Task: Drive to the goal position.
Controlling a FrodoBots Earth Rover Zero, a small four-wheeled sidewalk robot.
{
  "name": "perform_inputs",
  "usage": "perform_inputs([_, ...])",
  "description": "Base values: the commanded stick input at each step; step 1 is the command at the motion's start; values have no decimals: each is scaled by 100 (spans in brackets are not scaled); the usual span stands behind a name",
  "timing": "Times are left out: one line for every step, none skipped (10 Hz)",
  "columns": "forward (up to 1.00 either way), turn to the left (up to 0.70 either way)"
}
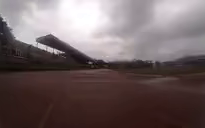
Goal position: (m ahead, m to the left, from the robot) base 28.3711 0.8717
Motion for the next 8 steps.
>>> perform_inputs([50,0])
perform_inputs([50,0])
perform_inputs([50,0])
perform_inputs([50,0])
perform_inputs([50,0])
perform_inputs([50,0])
perform_inputs([50,0])
perform_inputs([50,0])
